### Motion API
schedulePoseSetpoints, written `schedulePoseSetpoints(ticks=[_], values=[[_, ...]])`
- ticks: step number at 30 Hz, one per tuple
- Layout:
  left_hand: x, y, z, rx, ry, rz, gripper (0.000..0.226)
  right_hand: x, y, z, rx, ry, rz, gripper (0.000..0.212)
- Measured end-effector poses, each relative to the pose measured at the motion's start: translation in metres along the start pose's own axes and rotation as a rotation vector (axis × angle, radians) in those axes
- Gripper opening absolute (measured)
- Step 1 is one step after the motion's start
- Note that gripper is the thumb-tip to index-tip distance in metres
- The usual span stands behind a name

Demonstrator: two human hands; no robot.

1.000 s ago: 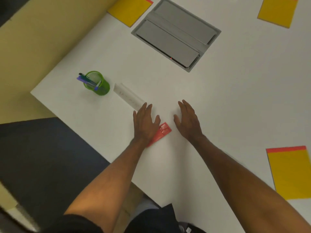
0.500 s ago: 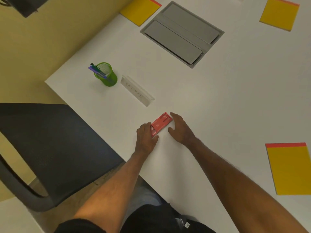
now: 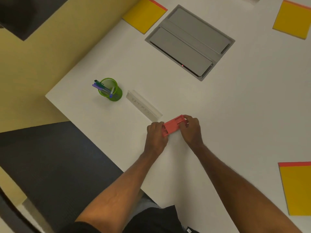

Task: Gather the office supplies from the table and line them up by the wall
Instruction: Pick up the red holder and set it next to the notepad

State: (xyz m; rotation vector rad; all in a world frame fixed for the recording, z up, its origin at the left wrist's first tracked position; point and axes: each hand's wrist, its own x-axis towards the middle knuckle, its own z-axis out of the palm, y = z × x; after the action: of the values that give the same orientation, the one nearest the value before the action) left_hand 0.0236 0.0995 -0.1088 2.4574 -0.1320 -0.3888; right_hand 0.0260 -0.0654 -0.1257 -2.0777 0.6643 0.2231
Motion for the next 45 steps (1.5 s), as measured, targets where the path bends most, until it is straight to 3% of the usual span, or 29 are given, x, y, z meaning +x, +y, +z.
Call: schedulePoseSetpoints(ticks=[8, 19, 23, 30, 45], values=[[0.127, 0.015, -0.056, -0.049, 0.042, 0.119, 0.055, 0.1, -0.068, -0.009, 0.0, 0.113, -0.035, 0.043], [0.271, -0.007, -0.131, -0.197, 0.064, -0.041, 0.069, 0.199, -0.164, 0.036, 0.308, 0.105, 0.037, 0.031], [0.318, -0.018, -0.157, -0.313, 0.064, -0.165, 0.086, 0.228, -0.19, 0.06, 0.411, 0.03, 0.115, 0.028], [0.381, -0.055, -0.183, -0.587, 0.259, -0.377, 0.042, 0.267, -0.232, 0.1, 0.434, -0.059, 0.135, 0.027], [0.478, -0.109, -0.204, -0.732, 0.262, -0.401, 0.025, 0.338, -0.281, 0.145, 0.329, -0.169, 0.032, 0.019]])
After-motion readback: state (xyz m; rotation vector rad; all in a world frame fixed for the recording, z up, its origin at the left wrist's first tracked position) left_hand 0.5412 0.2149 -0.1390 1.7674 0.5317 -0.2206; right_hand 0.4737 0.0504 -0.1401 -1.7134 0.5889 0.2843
